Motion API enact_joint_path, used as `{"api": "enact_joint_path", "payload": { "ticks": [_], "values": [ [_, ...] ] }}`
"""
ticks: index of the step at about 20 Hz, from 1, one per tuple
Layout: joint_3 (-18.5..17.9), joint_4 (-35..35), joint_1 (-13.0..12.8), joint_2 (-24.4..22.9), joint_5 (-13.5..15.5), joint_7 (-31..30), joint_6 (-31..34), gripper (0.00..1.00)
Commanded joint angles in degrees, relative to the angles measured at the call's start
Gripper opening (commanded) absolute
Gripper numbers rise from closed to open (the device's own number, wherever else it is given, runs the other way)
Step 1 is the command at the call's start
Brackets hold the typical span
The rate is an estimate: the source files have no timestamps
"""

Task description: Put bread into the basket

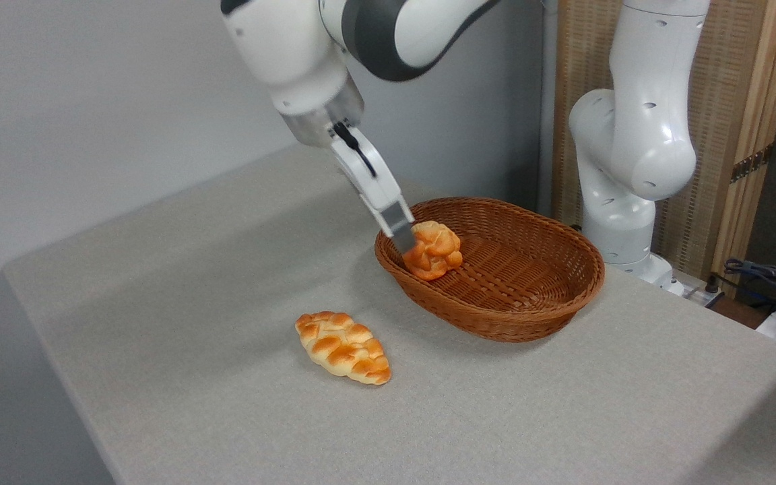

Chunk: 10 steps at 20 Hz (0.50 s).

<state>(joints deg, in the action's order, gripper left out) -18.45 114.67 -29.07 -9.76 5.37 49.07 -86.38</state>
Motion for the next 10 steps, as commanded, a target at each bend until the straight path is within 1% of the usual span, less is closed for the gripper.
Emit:
{"api": "enact_joint_path", "payload": {
  "ticks": [1,2,3,4,5,8,10],
  "values": [
    [-0.53,-3.22,0.15,-0.17,-1.68,0.24,-7.28,1.0],
    [-0.53,-3.31,0.15,-0.17,-2.46,0.15,-8.79,1.0],
    [-0.53,-3.31,0.15,-0.17,-4.47,-0.02,-11.85,1.0],
    [-0.53,-3.31,0.24,-0.09,-5.8,-0.46,-14.14,1.0],
    [-0.53,-3.31,0.24,0.0,-6.33,-1.07,-15.12,1.0],
    [-0.53,-4.53,0.24,1.05,-7.04,-6.77,-16.62,1.0],
    [-0.62,-4.98,0.33,1.32,-7.83,-7.85,-17.32,1.0]
  ]
}}
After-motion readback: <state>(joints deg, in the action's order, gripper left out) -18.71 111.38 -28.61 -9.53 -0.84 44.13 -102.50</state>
